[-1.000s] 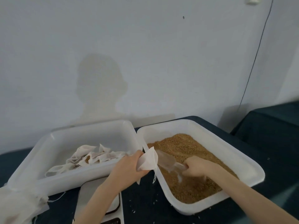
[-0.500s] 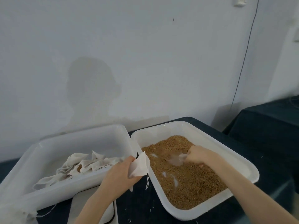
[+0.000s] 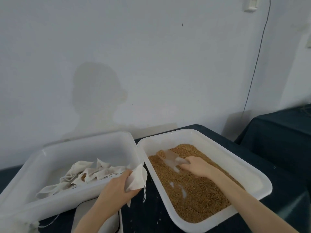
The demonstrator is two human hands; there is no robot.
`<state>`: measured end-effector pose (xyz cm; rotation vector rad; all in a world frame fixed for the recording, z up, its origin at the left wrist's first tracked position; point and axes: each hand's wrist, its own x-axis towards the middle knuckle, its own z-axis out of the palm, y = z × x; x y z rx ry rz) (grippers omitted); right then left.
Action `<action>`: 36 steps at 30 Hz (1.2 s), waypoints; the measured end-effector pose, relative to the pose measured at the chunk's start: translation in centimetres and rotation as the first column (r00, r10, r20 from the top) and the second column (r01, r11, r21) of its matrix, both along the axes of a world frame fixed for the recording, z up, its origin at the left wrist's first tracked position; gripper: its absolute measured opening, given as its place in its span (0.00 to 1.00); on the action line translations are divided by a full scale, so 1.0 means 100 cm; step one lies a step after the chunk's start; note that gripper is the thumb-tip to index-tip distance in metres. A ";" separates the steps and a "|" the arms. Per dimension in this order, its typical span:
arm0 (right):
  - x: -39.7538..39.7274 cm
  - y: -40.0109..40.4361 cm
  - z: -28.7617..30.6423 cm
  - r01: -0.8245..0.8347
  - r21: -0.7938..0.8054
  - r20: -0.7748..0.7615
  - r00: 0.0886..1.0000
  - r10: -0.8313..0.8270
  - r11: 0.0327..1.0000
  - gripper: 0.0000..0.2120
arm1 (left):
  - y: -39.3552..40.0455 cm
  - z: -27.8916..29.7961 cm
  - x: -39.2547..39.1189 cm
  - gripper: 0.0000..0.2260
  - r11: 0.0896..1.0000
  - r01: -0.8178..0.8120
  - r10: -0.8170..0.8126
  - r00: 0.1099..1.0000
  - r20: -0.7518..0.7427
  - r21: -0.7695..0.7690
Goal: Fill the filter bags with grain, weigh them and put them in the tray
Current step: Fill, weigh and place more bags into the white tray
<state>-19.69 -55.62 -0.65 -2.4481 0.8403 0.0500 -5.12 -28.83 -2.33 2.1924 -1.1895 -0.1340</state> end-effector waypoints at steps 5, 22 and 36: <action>-0.015 0.001 0.012 -0.070 -0.020 0.106 0.992 0.072 0.997 0.16 | 0.007 0.003 0.001 0.11 0.997 -0.007 0.001 0.997 -0.076 -0.071; -0.003 0.044 0.041 -0.528 0.198 0.337 0.828 0.448 0.826 0.23 | 0.096 0.012 0.032 0.23 0.989 -0.142 0.138 0.986 -0.094 -0.033; 0.016 0.081 0.056 -0.623 0.164 0.138 0.782 0.607 0.765 0.14 | 0.122 0.010 0.033 0.25 0.986 -0.151 0.152 0.988 -0.003 0.072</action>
